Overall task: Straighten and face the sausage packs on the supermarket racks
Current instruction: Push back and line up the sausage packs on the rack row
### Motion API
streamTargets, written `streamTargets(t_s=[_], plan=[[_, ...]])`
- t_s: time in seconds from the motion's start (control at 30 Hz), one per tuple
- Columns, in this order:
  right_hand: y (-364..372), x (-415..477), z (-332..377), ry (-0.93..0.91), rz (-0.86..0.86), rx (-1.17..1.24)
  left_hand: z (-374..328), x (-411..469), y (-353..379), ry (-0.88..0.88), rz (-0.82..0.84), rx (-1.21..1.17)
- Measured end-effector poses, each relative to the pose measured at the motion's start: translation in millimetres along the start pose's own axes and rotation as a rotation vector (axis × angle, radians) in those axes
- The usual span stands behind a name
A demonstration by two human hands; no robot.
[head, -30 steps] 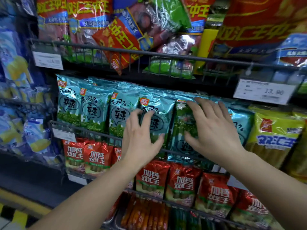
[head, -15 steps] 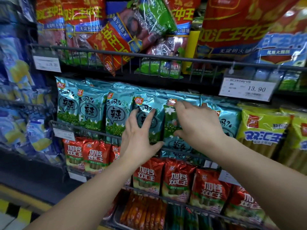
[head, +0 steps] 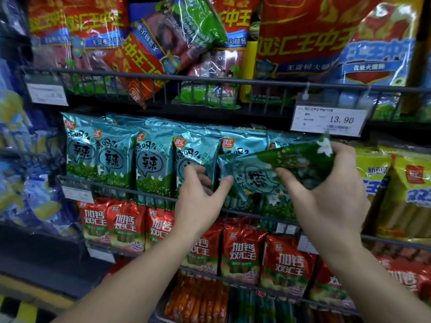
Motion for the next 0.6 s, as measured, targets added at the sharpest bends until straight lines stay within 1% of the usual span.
streamTargets(t_s=[0.07, 0.13, 0.27, 0.3, 0.37, 0.43, 0.5, 0.6], plan=[[-6, -9, -18, 0.146, -0.036, 0.203, 1, -2, 10, -0.070, 0.054, -0.120], [-10, -18, -29, 0.246, -0.080, 0.379, 1, -3, 20, -0.121, 0.105, -0.224], [20, -49, -49, 0.546, -0.047, 0.661, -9, -14, 40, -0.267, 0.236, -0.640], [34, -57, -53, 0.616, -0.031, 0.728, -13, -15, 42, -0.280, 0.227, -0.749], [57, -72, -59, 0.722, -0.013, 0.786, -15, -12, 37, -0.286, 0.158, -0.913], [74, -79, -58, 0.768, 0.037, 0.822, -14, -6, 28, -0.285, 0.089, -0.973], [86, -83, -57, 0.781, 0.112, 0.845, -15, 3, 18, -0.270, 0.040, -0.960], [94, -82, -59, 0.717, 0.252, 0.812, -27, 18, 1, -0.188, 0.009, -0.906]])
Point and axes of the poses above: each hand's wrist, its own x-axis towards the middle knuckle, its own y-axis out of the palm, z = x × y, the point moved 8 cm from there along x, towards the middle knuckle, and after that the axes turned 3 degrees about z, right-handed, at the moved point
